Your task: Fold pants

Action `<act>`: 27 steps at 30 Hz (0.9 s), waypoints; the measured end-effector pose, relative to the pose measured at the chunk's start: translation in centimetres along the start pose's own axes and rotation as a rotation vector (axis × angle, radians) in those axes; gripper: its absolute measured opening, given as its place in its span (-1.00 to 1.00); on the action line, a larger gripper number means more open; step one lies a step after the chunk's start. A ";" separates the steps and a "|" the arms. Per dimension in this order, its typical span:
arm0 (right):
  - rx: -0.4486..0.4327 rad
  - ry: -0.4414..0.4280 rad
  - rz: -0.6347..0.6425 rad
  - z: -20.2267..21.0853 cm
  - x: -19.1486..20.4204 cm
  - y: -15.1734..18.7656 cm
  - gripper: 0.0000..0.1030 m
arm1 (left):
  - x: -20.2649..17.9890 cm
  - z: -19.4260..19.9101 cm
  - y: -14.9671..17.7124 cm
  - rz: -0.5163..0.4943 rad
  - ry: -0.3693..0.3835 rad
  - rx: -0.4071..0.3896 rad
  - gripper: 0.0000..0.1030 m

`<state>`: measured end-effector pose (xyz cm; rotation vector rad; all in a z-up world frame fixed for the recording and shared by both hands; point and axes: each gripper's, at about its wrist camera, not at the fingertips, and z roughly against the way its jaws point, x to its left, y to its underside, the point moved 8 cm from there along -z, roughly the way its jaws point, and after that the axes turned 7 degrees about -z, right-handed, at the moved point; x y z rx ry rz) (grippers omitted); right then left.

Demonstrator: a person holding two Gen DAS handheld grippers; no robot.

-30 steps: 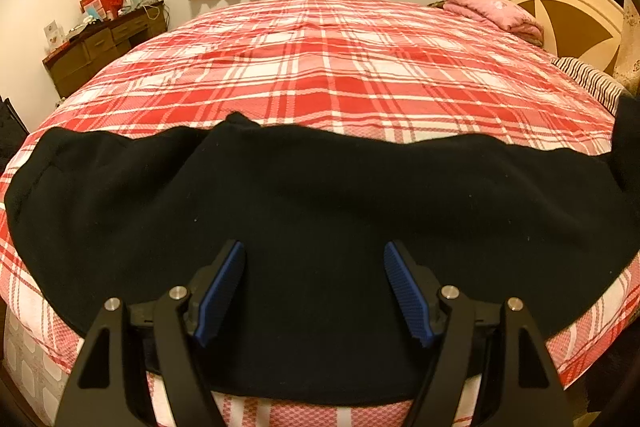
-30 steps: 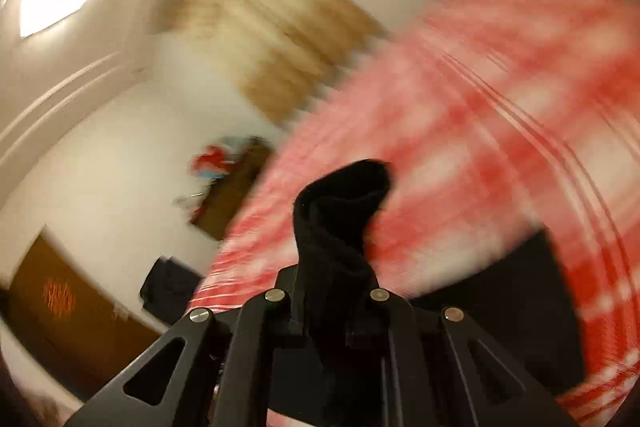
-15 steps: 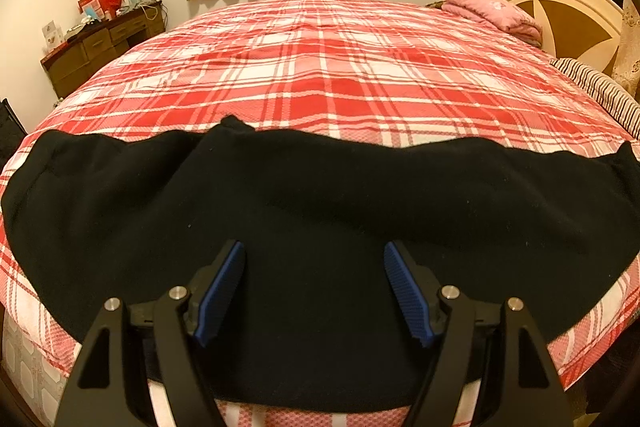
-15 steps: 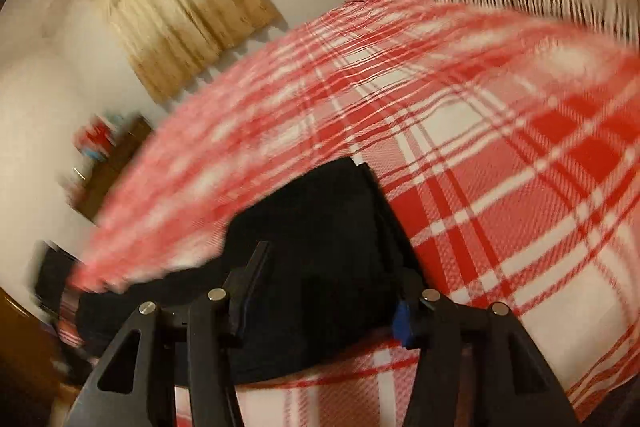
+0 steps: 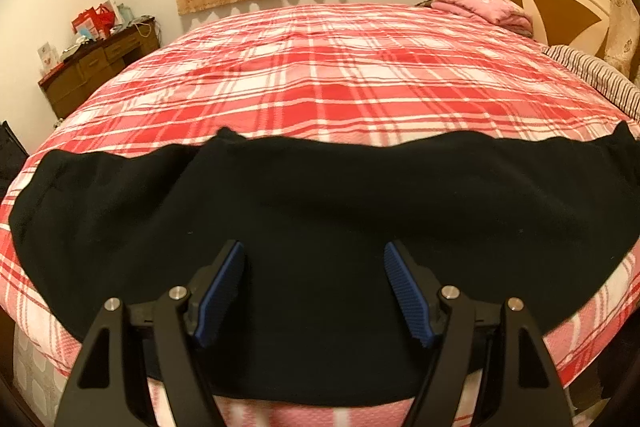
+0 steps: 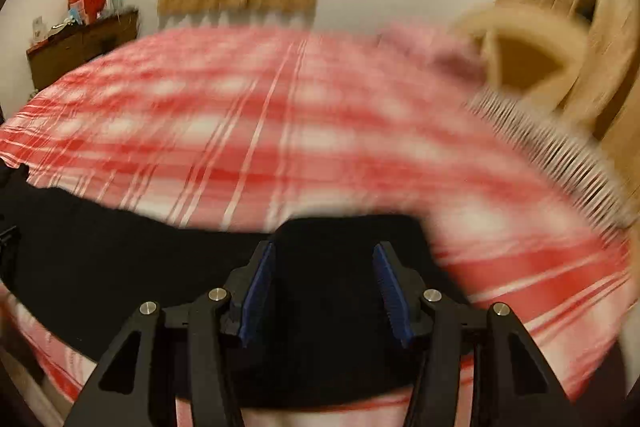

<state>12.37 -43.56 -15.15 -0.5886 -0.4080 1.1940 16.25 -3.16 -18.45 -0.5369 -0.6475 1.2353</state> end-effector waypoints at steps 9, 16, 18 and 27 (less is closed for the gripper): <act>-0.315 -0.023 -0.002 6.3 2.9 -0.6 0.32 | 5.6 2.1 0.7 0.045 -0.059 -0.047 0.65; -0.026 -0.146 -0.041 0.9 7.7 1.8 -0.16 | 10.1 2.0 -1.5 0.074 -0.129 -0.095 0.65; -0.064 -0.098 -0.027 0.2 8.8 1.3 -0.12 | 11.7 1.0 -0.7 0.112 -0.148 -0.058 0.65; -0.139 -0.049 0.115 0.5 12.8 0.4 -0.11 | 14.6 -0.3 2.7 0.200 -0.136 0.002 0.65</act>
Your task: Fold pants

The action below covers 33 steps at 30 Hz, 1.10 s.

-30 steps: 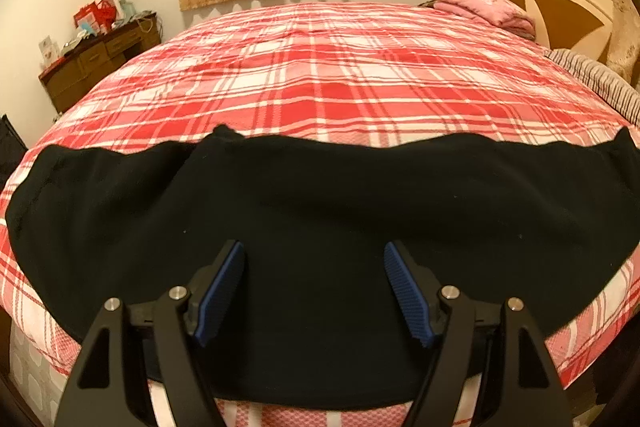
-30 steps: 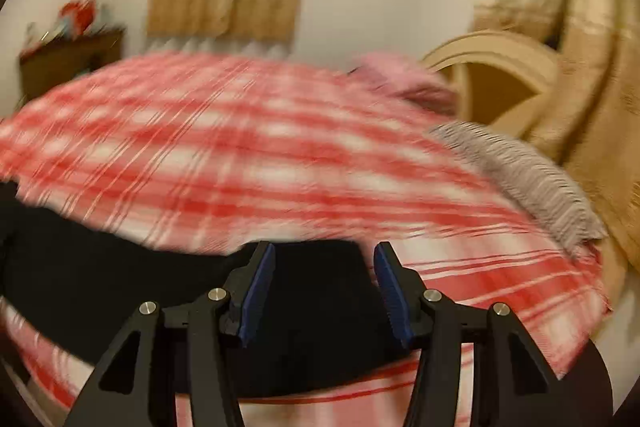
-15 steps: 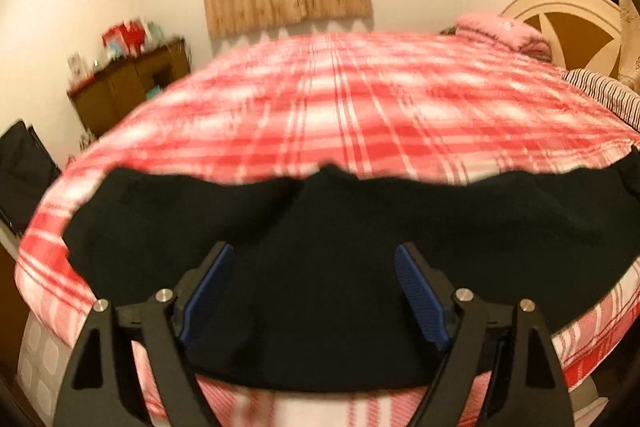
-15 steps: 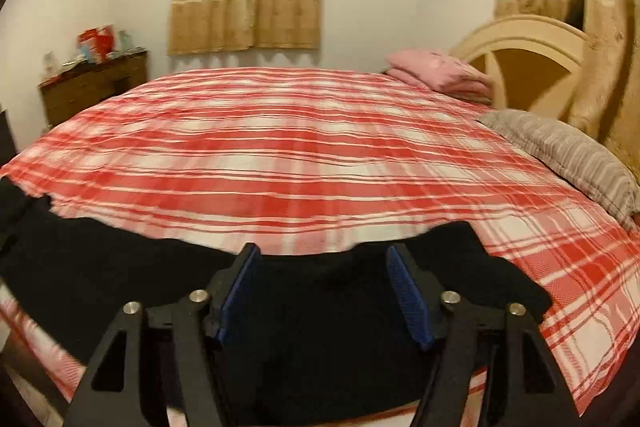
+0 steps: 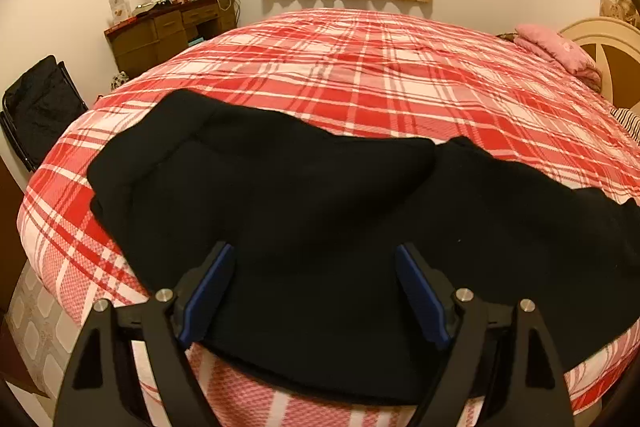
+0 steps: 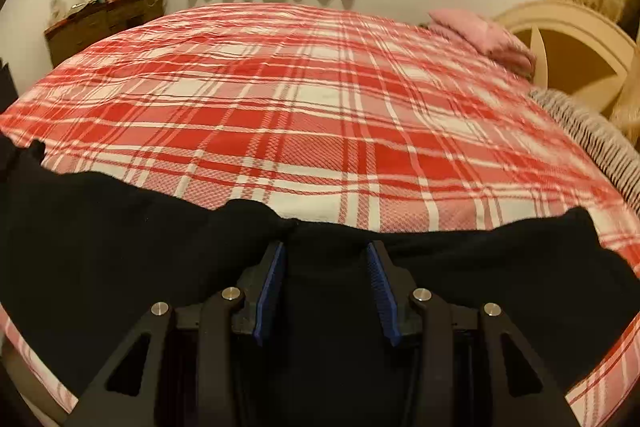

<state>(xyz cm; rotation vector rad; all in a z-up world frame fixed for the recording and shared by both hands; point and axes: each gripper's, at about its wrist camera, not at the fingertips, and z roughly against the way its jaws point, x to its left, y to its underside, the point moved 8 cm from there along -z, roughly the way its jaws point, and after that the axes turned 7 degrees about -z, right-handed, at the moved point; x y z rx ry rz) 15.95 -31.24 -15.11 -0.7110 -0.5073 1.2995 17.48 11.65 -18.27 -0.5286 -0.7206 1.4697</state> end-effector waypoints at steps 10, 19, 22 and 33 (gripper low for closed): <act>-0.011 -0.132 0.067 0.3 5.6 2.7 0.23 | 3.4 2.0 -1.6 0.047 -0.054 -0.074 0.65; -0.062 -0.328 -0.035 2.2 9.7 0.8 0.23 | 9.2 3.0 -3.7 0.060 -0.158 -0.137 0.65; 0.007 -0.358 -0.028 0.6 12.3 2.3 0.23 | 9.2 2.0 -5.4 0.043 -0.143 -0.125 0.65; -0.018 -0.263 0.095 -0.4 14.4 3.7 0.48 | 11.1 -1.8 -3.0 0.021 -0.246 -0.007 0.68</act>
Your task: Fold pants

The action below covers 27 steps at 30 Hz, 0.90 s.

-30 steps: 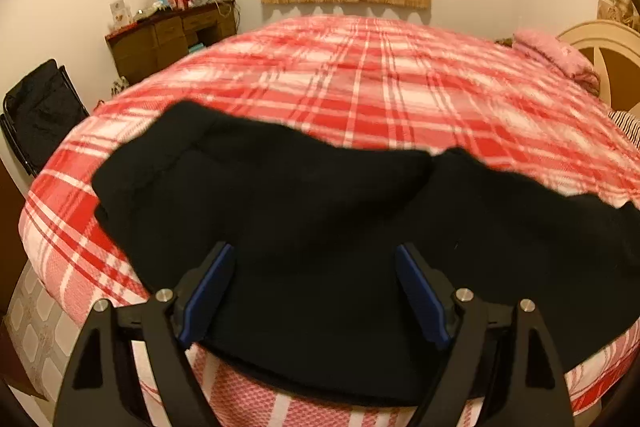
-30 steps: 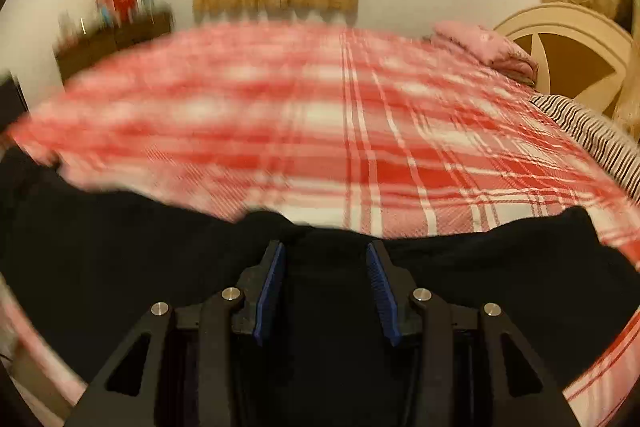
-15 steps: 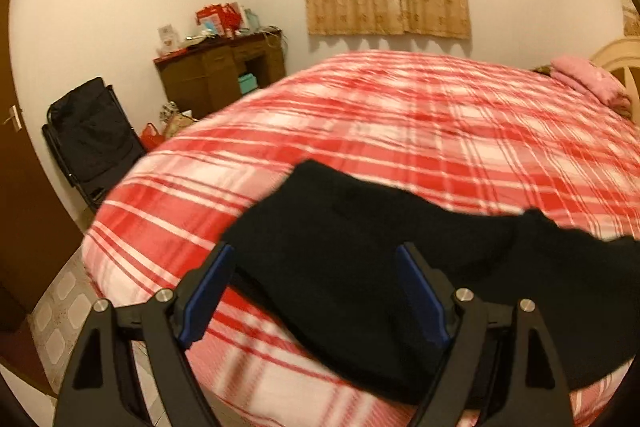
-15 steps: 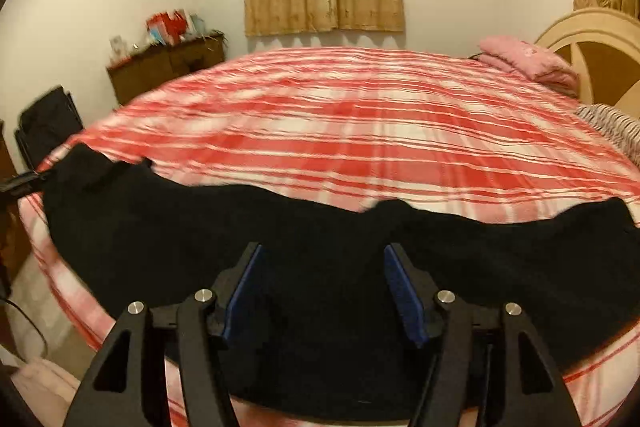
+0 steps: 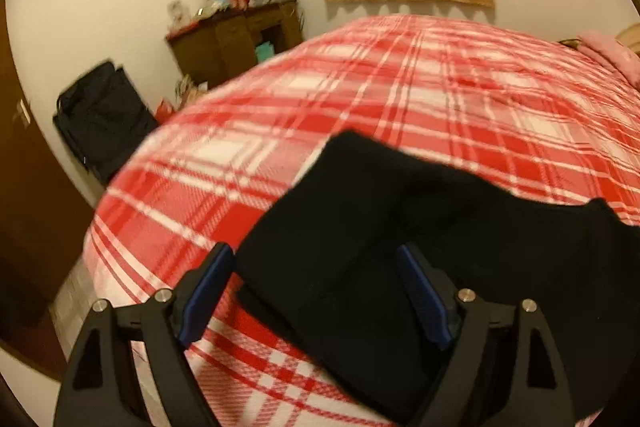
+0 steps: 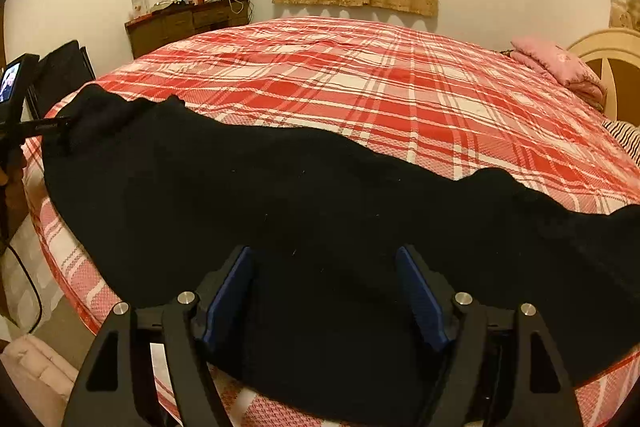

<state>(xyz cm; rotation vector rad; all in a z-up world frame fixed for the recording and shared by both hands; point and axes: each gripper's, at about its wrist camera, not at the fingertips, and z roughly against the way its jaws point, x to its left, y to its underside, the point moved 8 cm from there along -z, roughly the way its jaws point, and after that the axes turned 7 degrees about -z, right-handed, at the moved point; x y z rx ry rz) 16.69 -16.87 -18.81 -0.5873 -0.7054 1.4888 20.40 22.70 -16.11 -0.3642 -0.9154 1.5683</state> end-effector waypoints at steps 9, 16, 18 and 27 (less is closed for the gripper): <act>-0.007 -0.008 -0.045 0.7 0.0 -0.5 0.53 | -4.1 5.4 -3.5 -0.037 0.130 -0.183 0.68; -0.186 0.069 -0.306 7.7 -9.9 -3.5 0.53 | -11.4 3.4 0.1 -0.050 0.273 -0.042 0.68; -0.234 0.174 -0.406 10.7 -15.7 -3.8 0.53 | -12.0 2.4 1.5 -0.072 0.227 0.008 0.70; -0.356 0.278 -0.983 18.2 -34.3 2.3 0.53 | -12.0 4.0 1.4 -0.014 0.263 -0.018 0.71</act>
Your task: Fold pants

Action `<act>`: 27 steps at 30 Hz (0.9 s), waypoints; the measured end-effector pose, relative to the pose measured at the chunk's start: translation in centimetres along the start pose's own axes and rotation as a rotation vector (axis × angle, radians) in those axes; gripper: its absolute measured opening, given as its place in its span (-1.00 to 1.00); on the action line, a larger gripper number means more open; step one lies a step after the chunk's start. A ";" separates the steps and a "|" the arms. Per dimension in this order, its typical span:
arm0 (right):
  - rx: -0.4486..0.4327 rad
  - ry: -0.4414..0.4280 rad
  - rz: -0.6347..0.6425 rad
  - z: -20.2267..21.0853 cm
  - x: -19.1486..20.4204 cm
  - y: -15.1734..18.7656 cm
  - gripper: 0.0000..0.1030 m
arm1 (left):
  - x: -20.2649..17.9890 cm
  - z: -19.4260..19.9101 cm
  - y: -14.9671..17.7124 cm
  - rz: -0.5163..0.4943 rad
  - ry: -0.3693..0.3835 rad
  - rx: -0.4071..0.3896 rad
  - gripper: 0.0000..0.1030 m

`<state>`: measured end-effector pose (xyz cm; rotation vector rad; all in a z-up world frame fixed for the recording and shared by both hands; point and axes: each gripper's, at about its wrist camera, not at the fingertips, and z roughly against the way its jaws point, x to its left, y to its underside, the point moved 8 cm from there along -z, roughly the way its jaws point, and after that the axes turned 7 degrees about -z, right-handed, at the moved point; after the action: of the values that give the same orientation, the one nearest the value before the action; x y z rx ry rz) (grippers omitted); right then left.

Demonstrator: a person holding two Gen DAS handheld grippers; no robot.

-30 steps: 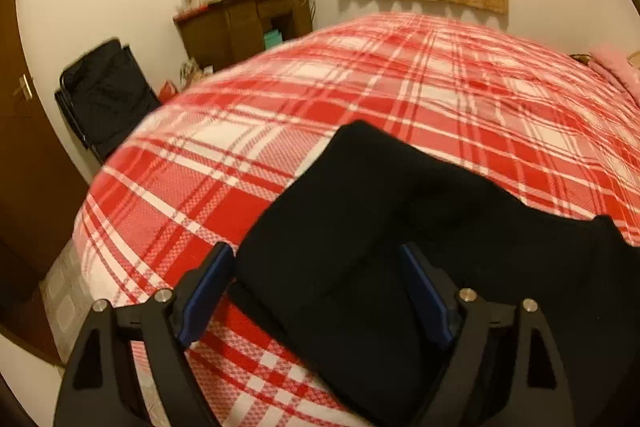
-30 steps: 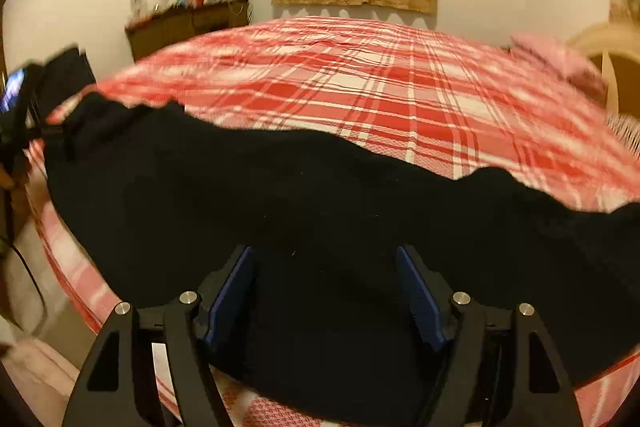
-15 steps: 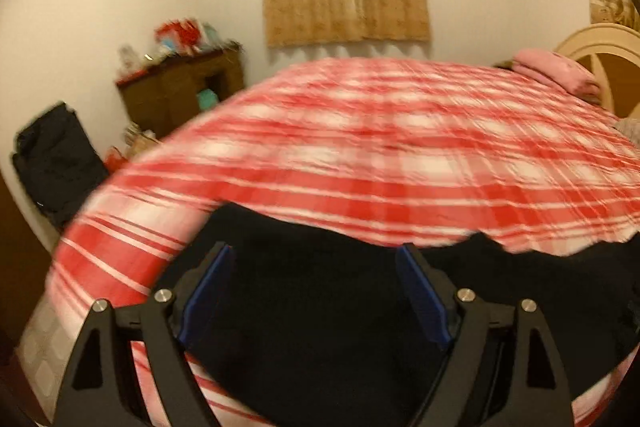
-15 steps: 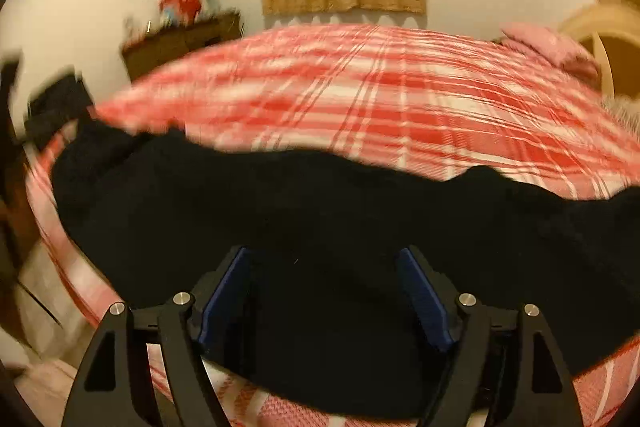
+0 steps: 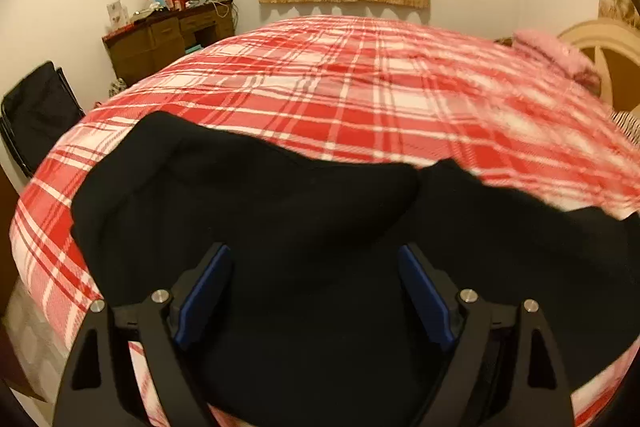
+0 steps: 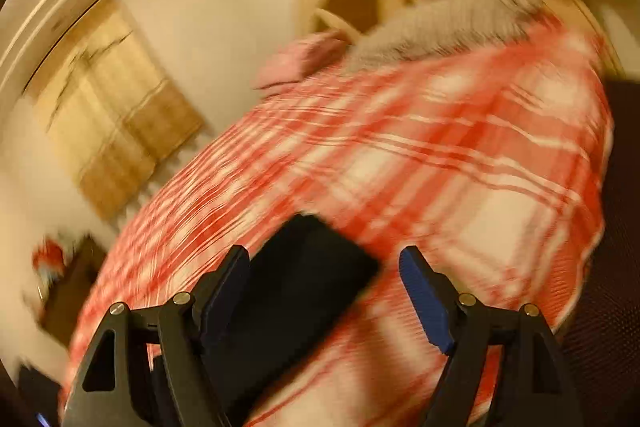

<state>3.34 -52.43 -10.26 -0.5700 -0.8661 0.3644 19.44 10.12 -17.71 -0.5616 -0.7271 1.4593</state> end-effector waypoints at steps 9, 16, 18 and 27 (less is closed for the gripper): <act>0.040 0.025 0.200 -1.8 2.1 1.9 0.53 | -5.6 1.4 0.2 -0.102 0.088 -0.002 0.71; 0.127 -0.091 0.135 -2.1 3.4 3.2 0.53 | -10.3 3.6 -0.4 -0.152 0.194 -0.027 0.71; 0.125 -0.103 0.115 -2.5 3.3 2.8 0.53 | -11.5 3.8 -0.5 -0.163 0.220 -0.023 0.71; 0.277 -0.258 0.080 -4.5 5.0 4.2 -0.17 | -15.7 4.3 0.1 -0.156 0.326 0.020 0.71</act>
<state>9.64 -47.95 -12.10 -0.3042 -1.0215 0.6300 16.74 -5.84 -16.44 -0.6920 -0.4866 1.1934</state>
